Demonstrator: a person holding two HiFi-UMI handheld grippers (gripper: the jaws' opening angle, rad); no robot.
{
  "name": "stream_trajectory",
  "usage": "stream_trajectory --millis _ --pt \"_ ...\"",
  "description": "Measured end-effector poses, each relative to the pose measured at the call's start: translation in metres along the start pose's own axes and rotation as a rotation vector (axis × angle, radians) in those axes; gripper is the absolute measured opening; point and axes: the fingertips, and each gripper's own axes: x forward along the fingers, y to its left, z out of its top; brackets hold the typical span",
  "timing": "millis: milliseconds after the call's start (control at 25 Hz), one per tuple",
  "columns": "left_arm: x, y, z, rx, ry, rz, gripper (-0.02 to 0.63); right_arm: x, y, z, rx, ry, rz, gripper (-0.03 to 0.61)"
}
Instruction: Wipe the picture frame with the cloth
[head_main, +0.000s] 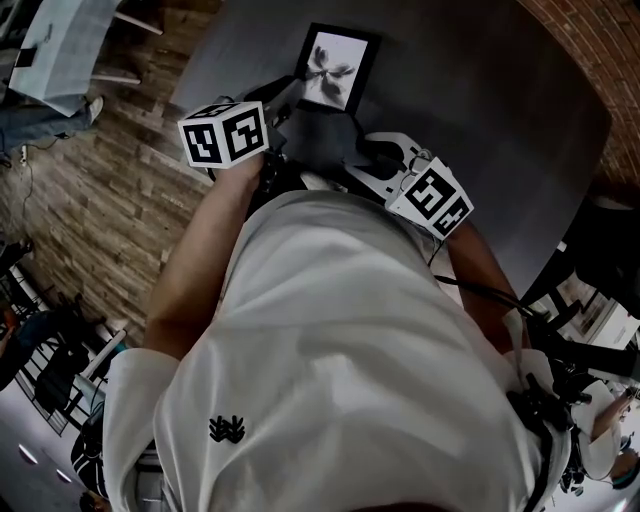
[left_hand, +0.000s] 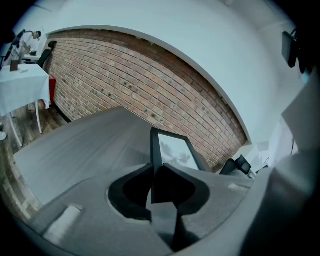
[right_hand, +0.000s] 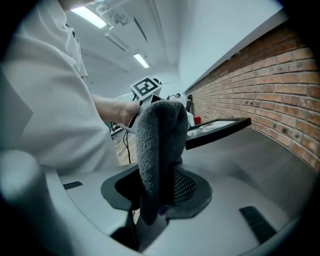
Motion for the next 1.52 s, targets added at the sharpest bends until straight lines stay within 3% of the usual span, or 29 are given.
stream_trajectory --millis 240,400,680,840,1040,1240,1520 --pt "0.0 -0.01 0.003 -0.003 -0.008 -0.024 0.076 0.025 0.013 -0.007 -0.063 0.061 0.054 0.141" --pt "-0.005 -0.007 0.007 -0.005 -0.021 -0.016 0.075 0.018 0.012 -0.025 -0.044 0.101 0.081 0.141" --pt "-0.012 -0.007 0.008 0.004 -0.022 -0.029 0.076 -0.016 -0.046 -0.07 0.063 0.184 -0.04 0.143" --pt "-0.013 -0.017 0.007 0.013 -0.013 -0.068 0.077 -0.034 -0.087 -0.059 0.113 0.141 -0.12 0.143" --pt "-0.011 -0.037 0.0 0.017 0.007 -0.142 0.076 -0.04 -0.119 -0.03 0.194 0.025 -0.156 0.143" --pt "-0.009 -0.049 -0.003 0.013 0.005 -0.175 0.075 -0.031 -0.104 -0.016 0.226 -0.035 -0.083 0.141" --pt "-0.008 -0.05 -0.002 0.007 -0.003 -0.18 0.075 -0.011 -0.05 -0.03 0.17 0.029 0.086 0.142"
